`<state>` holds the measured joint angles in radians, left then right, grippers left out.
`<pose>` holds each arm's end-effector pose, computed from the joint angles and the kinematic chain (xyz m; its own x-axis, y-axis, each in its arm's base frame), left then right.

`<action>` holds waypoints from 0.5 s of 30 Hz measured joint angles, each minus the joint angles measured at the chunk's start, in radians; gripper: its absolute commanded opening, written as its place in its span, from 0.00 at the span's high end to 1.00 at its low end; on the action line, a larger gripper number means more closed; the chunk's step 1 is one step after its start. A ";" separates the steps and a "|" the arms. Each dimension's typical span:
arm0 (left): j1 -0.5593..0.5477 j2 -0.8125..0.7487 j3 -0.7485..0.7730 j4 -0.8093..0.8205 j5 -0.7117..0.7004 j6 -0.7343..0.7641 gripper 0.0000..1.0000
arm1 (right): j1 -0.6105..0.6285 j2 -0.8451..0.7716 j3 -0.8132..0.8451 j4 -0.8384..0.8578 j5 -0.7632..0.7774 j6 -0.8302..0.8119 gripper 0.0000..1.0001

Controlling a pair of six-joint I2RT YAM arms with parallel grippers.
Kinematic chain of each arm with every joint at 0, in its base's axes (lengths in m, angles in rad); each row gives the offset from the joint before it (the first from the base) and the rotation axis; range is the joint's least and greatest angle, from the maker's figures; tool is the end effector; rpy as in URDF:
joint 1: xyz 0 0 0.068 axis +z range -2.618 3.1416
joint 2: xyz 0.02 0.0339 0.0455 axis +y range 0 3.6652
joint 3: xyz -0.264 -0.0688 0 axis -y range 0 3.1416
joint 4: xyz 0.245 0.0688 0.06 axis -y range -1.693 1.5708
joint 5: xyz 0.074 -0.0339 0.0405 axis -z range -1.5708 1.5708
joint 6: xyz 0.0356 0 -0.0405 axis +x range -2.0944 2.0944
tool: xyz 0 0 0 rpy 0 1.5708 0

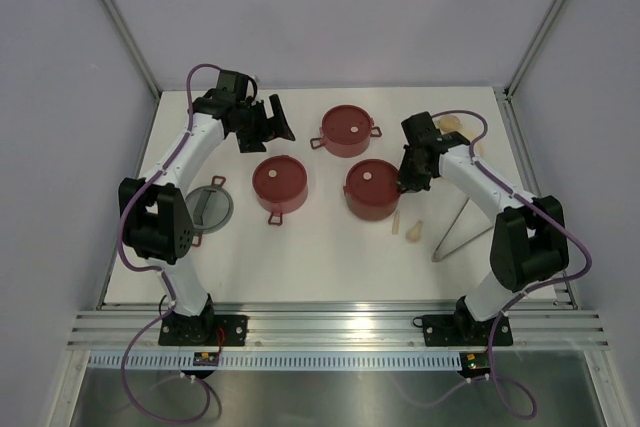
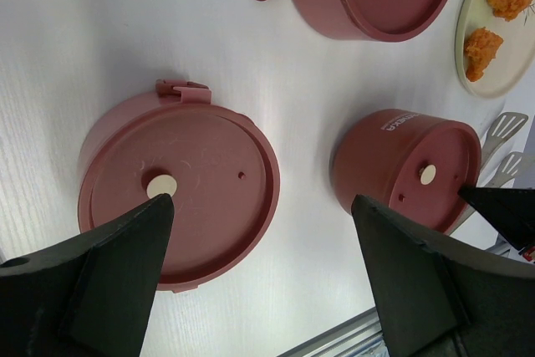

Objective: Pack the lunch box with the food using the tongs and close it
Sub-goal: Adjust the packing box at the center of the board.

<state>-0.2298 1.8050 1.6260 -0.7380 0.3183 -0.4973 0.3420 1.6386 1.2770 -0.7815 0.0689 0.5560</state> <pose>0.3856 -0.1016 0.3001 -0.8709 -0.2616 -0.4160 -0.0157 0.8609 -0.5085 0.3152 0.1096 0.2467 -0.8905 0.2419 -0.3854 0.1911 0.9675 0.1657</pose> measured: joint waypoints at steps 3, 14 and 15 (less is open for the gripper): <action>0.000 0.000 0.000 0.000 0.000 0.000 0.08 | 0.013 -0.059 -0.078 0.030 0.007 0.125 1.00; -0.001 0.000 0.002 -0.003 -0.002 0.004 0.07 | 0.072 -0.097 -0.144 0.109 0.012 0.455 0.85; -0.001 0.000 0.002 -0.004 -0.002 0.004 0.07 | 0.080 -0.095 -0.144 0.113 0.011 0.470 0.83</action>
<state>-0.2306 1.8050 1.6279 -0.7422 0.3164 -0.4934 0.4225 1.5433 1.1328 -0.6689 0.0803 1.0264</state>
